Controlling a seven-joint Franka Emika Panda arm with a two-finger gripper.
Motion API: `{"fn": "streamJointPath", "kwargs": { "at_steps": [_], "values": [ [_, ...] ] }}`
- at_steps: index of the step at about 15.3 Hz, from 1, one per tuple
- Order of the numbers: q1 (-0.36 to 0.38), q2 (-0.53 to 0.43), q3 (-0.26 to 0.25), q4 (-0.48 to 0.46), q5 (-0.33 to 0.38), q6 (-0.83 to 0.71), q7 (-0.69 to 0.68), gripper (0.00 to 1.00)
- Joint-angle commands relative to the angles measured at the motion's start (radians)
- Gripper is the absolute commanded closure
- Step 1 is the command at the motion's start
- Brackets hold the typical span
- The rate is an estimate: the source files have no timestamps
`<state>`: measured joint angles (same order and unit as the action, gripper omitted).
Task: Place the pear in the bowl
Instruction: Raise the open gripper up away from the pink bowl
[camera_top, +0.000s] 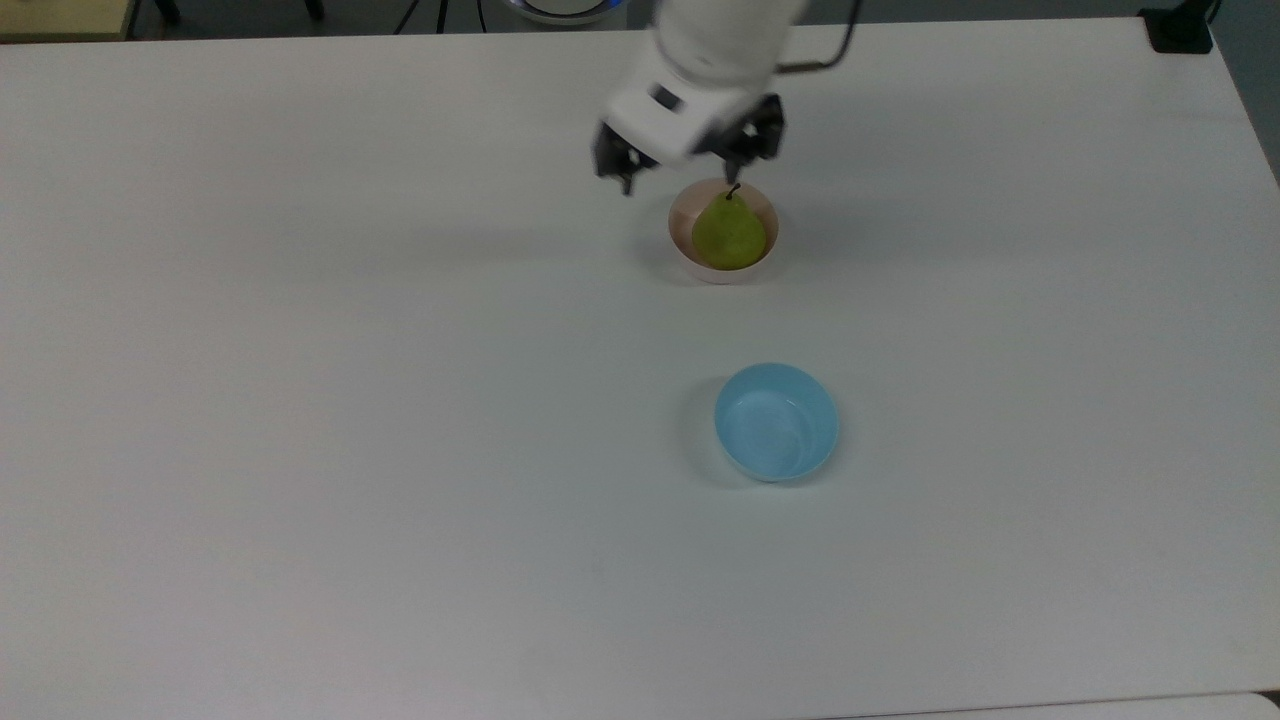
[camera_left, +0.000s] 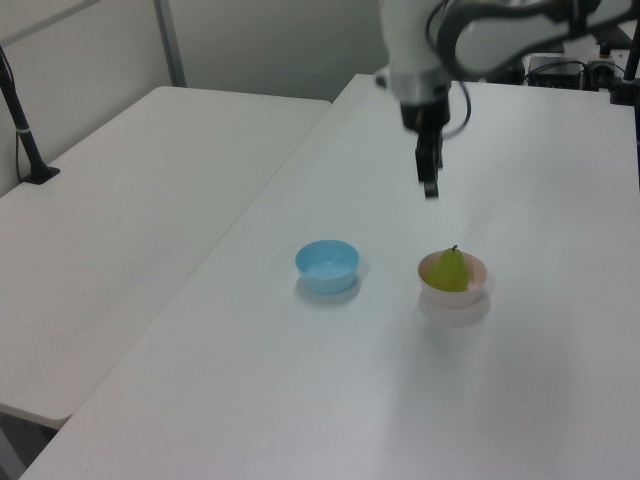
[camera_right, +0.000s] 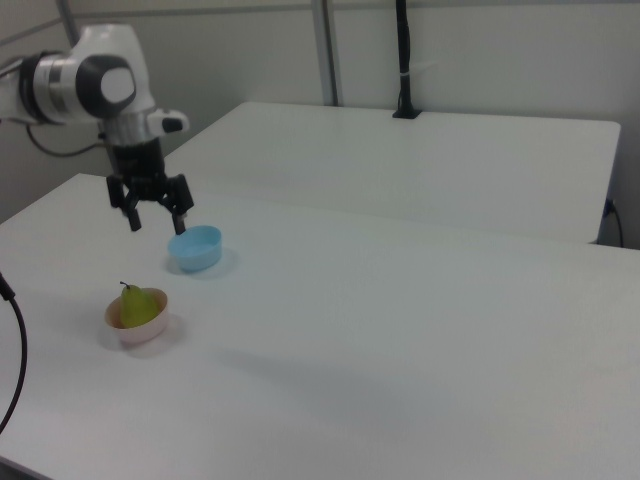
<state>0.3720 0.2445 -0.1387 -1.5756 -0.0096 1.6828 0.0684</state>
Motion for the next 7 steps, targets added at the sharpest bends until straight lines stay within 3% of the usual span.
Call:
{"fn": "streamJointPath", "kwargs": {
  "at_steps": [1, 5, 7],
  "values": [
    [-0.14, -0.111, 0.07, -0.038, -0.047, -0.073, 0.053, 0.0],
    [-0.26, -0.155, 0.091, -0.037, -0.059, -0.087, 0.045, 0.0],
    [-0.265, -0.162, 0.091, -0.034, -0.058, -0.092, 0.048, 0.0]
  ]
}}
